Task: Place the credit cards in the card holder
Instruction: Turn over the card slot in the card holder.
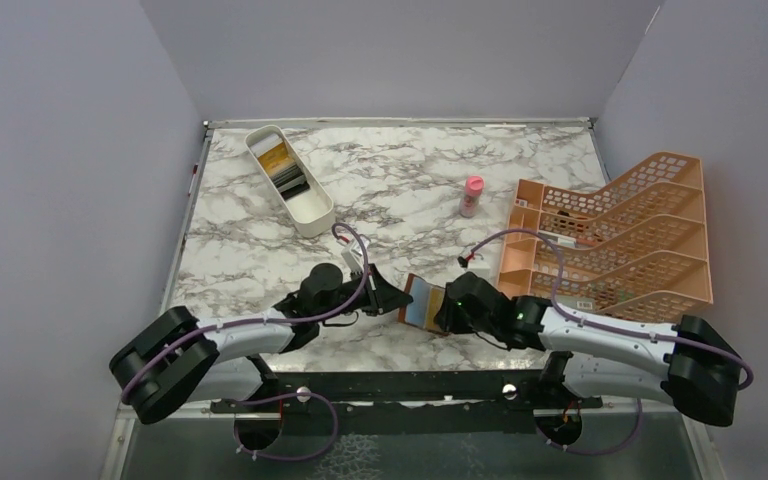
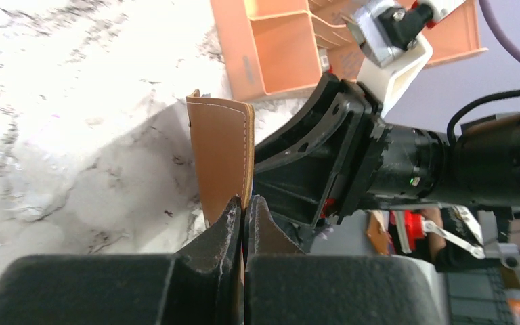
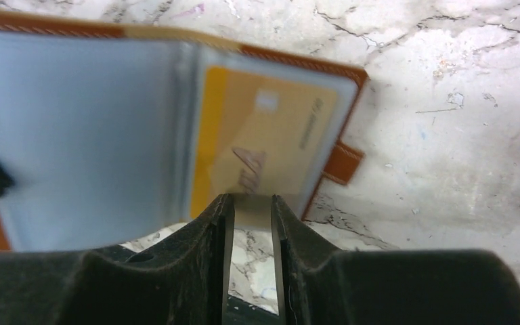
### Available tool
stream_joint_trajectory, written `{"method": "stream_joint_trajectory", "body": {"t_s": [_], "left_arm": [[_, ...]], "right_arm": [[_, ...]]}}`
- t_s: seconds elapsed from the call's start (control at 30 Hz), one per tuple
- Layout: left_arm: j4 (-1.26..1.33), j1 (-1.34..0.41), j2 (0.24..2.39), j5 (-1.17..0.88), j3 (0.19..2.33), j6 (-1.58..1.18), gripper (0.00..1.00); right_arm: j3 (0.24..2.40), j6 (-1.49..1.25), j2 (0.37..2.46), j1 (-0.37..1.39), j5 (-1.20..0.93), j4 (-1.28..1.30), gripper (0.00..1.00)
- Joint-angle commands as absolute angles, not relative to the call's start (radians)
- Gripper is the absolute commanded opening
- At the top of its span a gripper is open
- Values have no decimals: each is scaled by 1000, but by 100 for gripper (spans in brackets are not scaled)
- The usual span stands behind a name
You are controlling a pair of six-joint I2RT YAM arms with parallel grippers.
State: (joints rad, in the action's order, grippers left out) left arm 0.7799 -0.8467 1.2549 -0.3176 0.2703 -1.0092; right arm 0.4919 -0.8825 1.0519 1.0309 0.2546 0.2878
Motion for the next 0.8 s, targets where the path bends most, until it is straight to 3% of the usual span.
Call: {"method": "stream_joint_trajectory", "body": {"t_s": [0.0,0.2,0.77], "left_arm": [[494,-851,1155,-204,339,-891,0],[300,-853,1087,-167,386,-842,0],[617,-852,1203,-310,321,-979,0]], "right_arm": [[495,-872,1119,1026,294,283,31],[503,-847,1258,1026,278,175,28],[501,-841,1334,1025,247,112,27]]}}
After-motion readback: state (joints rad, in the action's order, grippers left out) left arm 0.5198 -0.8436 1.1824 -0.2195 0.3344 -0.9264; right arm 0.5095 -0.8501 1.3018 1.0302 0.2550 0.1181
